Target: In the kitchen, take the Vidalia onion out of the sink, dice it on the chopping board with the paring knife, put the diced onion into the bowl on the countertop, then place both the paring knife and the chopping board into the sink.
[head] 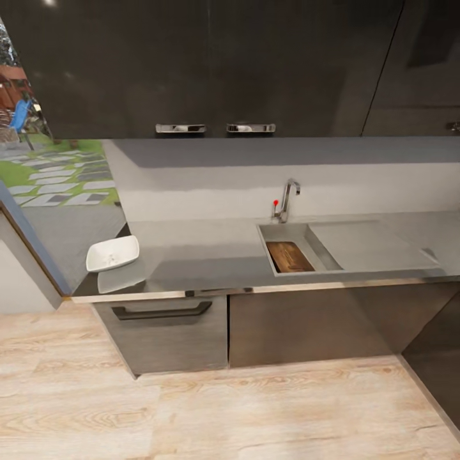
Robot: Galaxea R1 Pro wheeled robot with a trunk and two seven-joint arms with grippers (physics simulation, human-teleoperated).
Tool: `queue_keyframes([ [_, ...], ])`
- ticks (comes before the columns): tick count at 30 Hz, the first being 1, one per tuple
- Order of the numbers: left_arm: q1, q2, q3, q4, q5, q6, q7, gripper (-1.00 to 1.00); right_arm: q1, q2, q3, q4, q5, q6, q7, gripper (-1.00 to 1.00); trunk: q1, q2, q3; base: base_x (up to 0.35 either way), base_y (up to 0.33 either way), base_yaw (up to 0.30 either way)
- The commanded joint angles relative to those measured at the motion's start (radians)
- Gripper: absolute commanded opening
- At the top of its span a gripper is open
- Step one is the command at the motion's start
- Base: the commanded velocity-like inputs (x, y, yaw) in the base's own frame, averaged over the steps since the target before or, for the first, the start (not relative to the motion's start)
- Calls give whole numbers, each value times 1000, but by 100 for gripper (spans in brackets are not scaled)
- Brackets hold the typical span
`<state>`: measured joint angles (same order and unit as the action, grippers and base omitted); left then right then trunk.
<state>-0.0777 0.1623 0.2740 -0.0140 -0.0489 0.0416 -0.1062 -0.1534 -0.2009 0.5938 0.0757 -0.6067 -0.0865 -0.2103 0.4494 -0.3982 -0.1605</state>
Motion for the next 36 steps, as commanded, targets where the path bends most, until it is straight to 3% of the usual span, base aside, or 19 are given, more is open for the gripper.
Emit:
queue_keyframes([
  [1,18,0,9,-1,-5,17,8,100,21,3,8,2,-7,-9,5,100,1,-2,0,0,0,0],
  [4,112,-1,8,-1,-5,36,55,100,98,9,8,3,-7,-30,17,100,1,-2,5,0,0,0],
  [11,191,-16,8,-1,-5,38,63,100,201,24,8,3,-7,-36,20,100,1,-2,16,0,0,0],
  [13,200,-14,8,-1,-5,36,63,100,212,27,8,3,-8,-36,21,100,1,-2,19,0,0,0],
  [16,207,17,8,-5,-6,18,62,100,221,32,7,1,-9,-65,23,100,1,-2,24,0,0,0],
  [17,208,32,8,-9,-6,-28,62,100,223,38,6,-1,-10,-132,23,100,1,-2,26,0,0,0],
  [19,209,34,9,-12,-6,-49,62,100,223,45,6,-6,-11,-171,23,100,1,-2,29,0,0,0],
  [25,210,22,11,-21,-6,-74,64,100,224,73,6,-41,-10,-219,22,100,1,-2,39,0,0,0],
  [36,209,-10,10,-57,-6,-75,63,100,224,80,7,-42,-10,-219,22,100,1,-2,56,0,0,0],
])
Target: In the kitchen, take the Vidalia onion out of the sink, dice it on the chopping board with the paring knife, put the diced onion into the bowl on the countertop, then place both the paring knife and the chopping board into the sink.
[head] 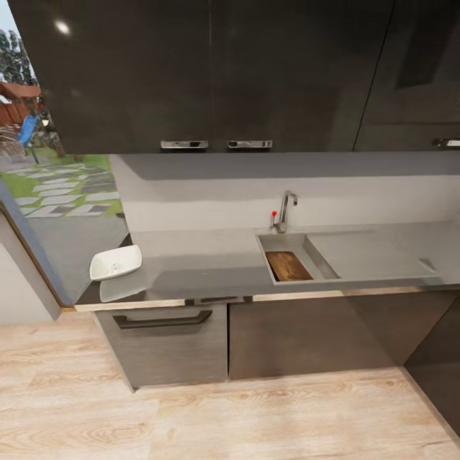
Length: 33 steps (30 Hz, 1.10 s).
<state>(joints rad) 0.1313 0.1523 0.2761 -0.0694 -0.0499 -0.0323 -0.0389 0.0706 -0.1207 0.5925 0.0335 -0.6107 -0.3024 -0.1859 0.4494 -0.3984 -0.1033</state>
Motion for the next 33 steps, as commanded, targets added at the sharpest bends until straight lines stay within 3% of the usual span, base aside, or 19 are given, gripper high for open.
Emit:
queue_keyframes([
  [1,0,-2,8,-2,-5,-1,-4,100,0,0,9,0,-5,-3,-3,100,1,-2,-1,0,0,0],
  [7,0,-14,8,-8,-5,-1,-4,100,0,1,13,0,-4,-5,-3,100,1,-2,0,0,0,0],
  [11,0,-41,8,-26,-5,-1,-5,100,0,1,13,-1,-4,-6,-3,100,1,-2,0,0,0,0],
  [16,1,-126,8,-30,-5,-1,-5,100,0,1,13,-1,-4,-6,-3,100,1,-2,0,0,0,0],
  [18,0,-142,8,-30,-5,-1,-5,100,0,1,13,-1,-4,-6,-3,100,1,-2,0,0,0,0],
  [33,1,-147,8,-30,-5,-1,-6,100,0,1,13,-1,-4,-6,-3,100,1,-2,0,0,0,0],
])
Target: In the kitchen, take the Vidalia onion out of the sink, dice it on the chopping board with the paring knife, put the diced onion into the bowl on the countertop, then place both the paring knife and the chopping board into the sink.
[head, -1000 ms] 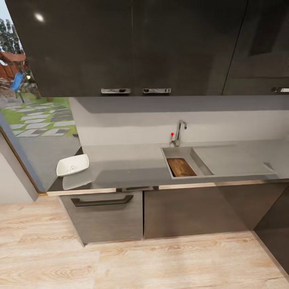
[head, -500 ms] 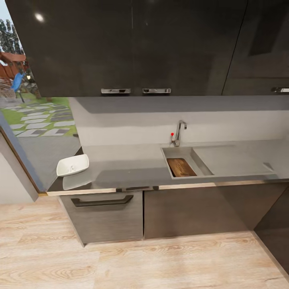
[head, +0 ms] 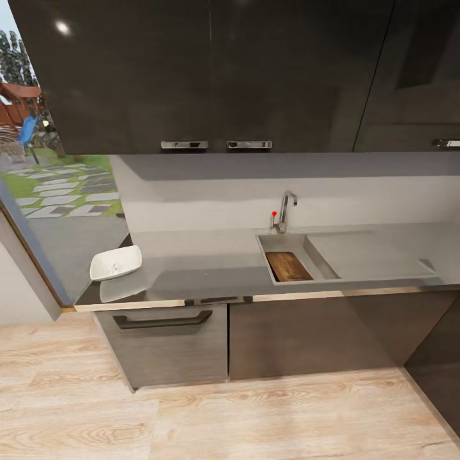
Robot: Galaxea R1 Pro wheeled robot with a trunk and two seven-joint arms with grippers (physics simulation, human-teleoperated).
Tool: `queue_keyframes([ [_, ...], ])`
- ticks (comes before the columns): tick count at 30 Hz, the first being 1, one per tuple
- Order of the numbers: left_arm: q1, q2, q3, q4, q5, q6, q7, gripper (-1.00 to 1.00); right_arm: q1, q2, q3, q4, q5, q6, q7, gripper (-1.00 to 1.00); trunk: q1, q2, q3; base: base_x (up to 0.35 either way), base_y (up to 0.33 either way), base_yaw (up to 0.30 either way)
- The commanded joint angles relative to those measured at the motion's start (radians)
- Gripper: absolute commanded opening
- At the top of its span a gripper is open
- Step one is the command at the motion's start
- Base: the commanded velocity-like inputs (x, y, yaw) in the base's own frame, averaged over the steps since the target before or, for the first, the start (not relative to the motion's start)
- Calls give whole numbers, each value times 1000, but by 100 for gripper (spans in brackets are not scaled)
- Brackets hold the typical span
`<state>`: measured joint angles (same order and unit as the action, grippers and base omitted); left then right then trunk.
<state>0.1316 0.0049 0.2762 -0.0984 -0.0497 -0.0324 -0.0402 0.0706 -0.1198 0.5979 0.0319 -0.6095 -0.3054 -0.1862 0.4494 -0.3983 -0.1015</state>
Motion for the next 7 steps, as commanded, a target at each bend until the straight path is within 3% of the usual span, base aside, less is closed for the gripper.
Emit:
queue_keyframes([
  [1,0,0,8,-1,-5,-1,-4,100,0,0,8,0,-6,-3,-2,100,1,-2,-2,0,0,0],
  [7,0,0,8,-1,-6,-1,-4,100,0,0,8,0,-6,-3,-2,100,1,-2,-2,0,0,0],
])
